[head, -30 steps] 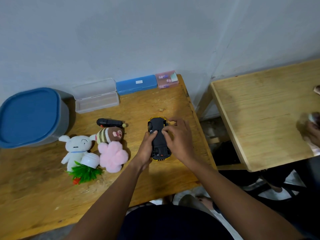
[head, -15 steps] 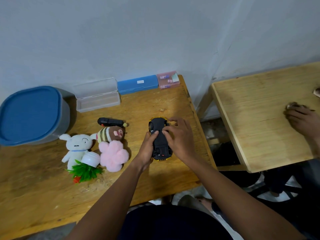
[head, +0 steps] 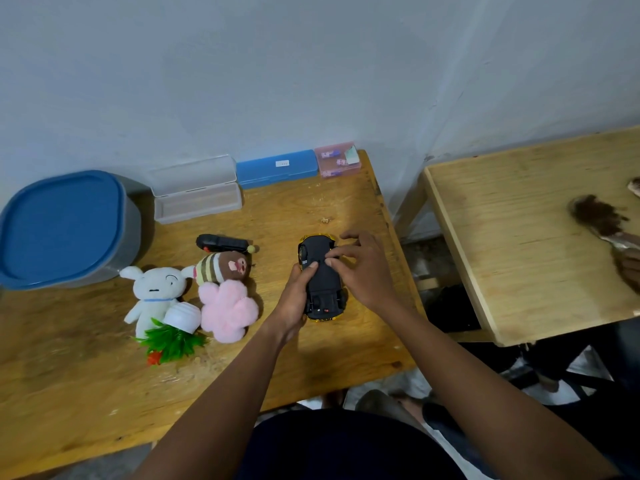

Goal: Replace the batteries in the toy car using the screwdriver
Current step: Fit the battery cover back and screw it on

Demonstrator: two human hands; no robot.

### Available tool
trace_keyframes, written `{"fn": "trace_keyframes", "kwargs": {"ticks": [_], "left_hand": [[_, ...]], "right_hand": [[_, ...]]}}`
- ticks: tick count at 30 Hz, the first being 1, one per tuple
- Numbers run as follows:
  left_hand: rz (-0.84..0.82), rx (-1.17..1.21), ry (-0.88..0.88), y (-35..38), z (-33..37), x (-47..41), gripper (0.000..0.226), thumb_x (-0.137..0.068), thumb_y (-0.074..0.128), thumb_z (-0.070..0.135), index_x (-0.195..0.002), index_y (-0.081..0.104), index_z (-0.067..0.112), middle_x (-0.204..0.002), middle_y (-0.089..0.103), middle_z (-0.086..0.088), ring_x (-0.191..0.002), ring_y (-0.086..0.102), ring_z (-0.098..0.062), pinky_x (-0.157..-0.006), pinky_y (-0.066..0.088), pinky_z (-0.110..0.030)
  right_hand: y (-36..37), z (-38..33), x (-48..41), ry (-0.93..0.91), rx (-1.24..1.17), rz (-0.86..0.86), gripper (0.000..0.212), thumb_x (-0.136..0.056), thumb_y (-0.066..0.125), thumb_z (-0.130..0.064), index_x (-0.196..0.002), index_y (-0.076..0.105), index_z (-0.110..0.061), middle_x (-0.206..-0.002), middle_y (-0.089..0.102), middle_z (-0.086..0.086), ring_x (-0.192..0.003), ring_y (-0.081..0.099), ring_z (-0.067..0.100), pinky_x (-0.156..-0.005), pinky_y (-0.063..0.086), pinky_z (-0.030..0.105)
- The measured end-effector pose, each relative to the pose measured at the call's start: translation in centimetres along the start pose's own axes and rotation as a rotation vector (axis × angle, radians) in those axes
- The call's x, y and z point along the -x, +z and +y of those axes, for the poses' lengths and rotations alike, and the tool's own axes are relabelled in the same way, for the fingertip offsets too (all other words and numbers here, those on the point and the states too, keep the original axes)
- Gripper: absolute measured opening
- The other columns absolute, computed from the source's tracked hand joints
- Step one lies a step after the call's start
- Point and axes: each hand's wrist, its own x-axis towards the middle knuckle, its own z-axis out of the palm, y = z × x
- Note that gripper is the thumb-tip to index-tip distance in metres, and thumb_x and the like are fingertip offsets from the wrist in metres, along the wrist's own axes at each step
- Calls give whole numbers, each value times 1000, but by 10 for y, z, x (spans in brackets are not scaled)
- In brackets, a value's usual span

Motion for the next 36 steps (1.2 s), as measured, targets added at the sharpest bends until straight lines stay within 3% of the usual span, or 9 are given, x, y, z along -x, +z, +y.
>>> {"fn": "trace_keyframes", "kwargs": {"ticks": [7,12,19,25,29,32,36], "left_hand": [[19,4,-8,-1,-2,-4,36,-104,50,35,-137,45,18,-127,63,-16,-111,66,-36,-97,53,-59],[20,-10,-3,-1,-5,-4,36,-104,50,37,-137,46,22,-132,62,-17,-118,64,-38,-100,50,-62],[18,-47,38,-2,-8,-4,34,-104,51,36,-136,47,24,-128,66,-11,-116,66,-31,-101,52,-55],[11,-12,24,-1,-7,-5,35,-105,49,34,-138,46,22,-127,67,-11,-115,66,-33,-97,54,-53],[21,12,-10,0,-6,-6,38,-105,49,35,-140,44,21,-130,65,-13,-117,64,-38,-97,54,-55],[38,19,-24,0,-7,-9,39,-105,49,34,-141,43,20,-133,62,-16,-120,62,-41,-98,53,-57],[68,22,-39,0,-8,-8,37,-103,52,37,-136,47,21,-132,63,-18,-118,62,-44,-98,52,-61]], "right_hand": [[0,-7,-2,80,-33,-13,5,-84,75,-30,-84,77,-34,-116,54,-12,-114,40,8,-89,32,21],[-1,-13,-5,181,-90,-36,11,-81,77,-27,-77,75,-36,-114,55,-9,-119,42,14,-91,30,26],[3,-17,-7,263,-112,-6,29,-78,79,-24,-64,66,-45,-106,54,-11,-118,43,15,-93,33,29],[2,-16,-5,258,-165,8,25,-78,79,-25,-67,66,-45,-98,52,-20,-116,46,17,-96,35,34],[-2,-7,0,249,-123,193,4,-83,69,-37,-85,72,-38,-102,62,-12,-110,54,19,-92,46,36],[-9,10,11,324,151,222,18,-90,65,-33,-107,70,-32,-116,60,-5,-113,49,21,-89,47,36],[-8,28,26,393,306,59,40,-91,62,-24,-130,55,-28,-127,55,4,-118,49,26,-92,49,44]]}}
